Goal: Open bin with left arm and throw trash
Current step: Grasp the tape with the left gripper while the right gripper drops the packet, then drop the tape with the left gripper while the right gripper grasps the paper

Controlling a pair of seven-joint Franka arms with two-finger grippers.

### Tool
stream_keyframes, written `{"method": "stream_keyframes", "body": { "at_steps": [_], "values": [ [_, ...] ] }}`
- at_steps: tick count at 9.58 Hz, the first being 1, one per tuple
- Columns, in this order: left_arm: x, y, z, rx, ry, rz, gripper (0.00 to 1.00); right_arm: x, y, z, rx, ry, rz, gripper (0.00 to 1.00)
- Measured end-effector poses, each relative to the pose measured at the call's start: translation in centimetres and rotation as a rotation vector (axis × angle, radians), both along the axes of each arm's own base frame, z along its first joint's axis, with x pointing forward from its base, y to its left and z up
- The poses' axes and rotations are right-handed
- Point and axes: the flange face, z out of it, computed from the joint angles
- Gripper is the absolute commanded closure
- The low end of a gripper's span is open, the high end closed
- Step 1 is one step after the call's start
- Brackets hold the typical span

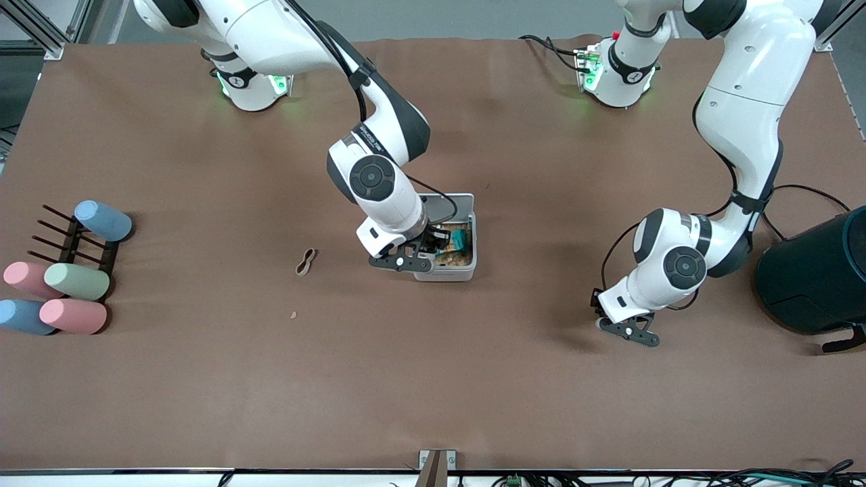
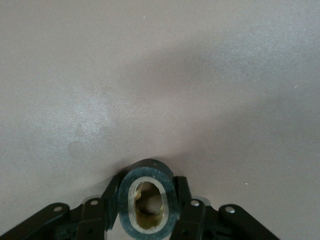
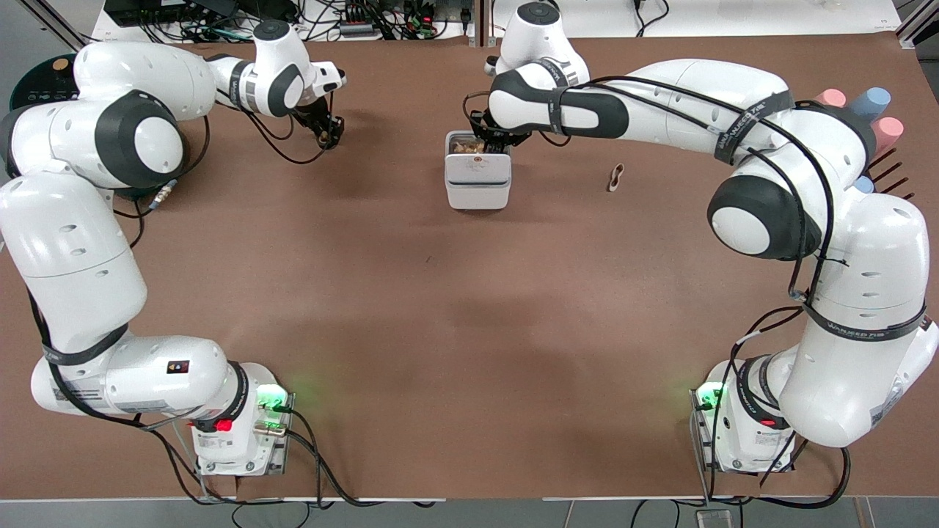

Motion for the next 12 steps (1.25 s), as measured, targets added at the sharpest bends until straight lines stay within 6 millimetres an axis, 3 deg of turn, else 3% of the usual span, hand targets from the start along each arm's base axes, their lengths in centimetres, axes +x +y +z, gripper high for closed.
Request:
{"method": "stream_keyframes", "body": {
  "at_steps": [2,3,4,6,7,8,9,11,12],
  "values": [
    [0.0,-0.5,0.3,-0.005,-0.004,-0.006,1.0,-0.6,0.8,0.0,0.001,0.0,0.008,0.0],
    [0.1,-1.5,1.4,-0.012,-0.005,-0.011,1.0,-0.5,1.0,0.5,0.004,0.0,-0.004,0.0],
    [0.3,-3.5,3.8,-0.014,0.018,0.008,1.0,-0.4,0.8,1.0,-0.011,0.02,-0.012,0.01],
    [0.3,-10.8,11.5,-0.02,0.053,0.124,1.0,0.8,-1.0,4.5,-0.052,0.073,-0.038,0.01],
    [-0.8,-15.3,14.2,-0.028,0.046,0.188,1.0,2.4,-4.0,7.0,-0.064,0.097,-0.076,0.02],
    [-2.8,-19.8,14.9,-0.031,0.045,0.247,1.0,4.2,-8.2,8.5,-0.081,0.127,-0.123,0.02],
    [-5.2,-24.1,14.6,-0.03,0.053,0.296,1.0,5.9,-12.9,7.9,-0.096,0.159,-0.142,0.02],
    [-9.9,-31.1,14.0,-0.024,0.066,0.363,0.98,7.5,-21.2,2.2,-0.111,0.203,-0.184,0.02],
    [-11.4,-32.9,14.0,-0.022,0.068,0.379,0.98,6.7,-23.7,-1.7,-0.112,0.193,-0.21,0.02]
  ]
}}
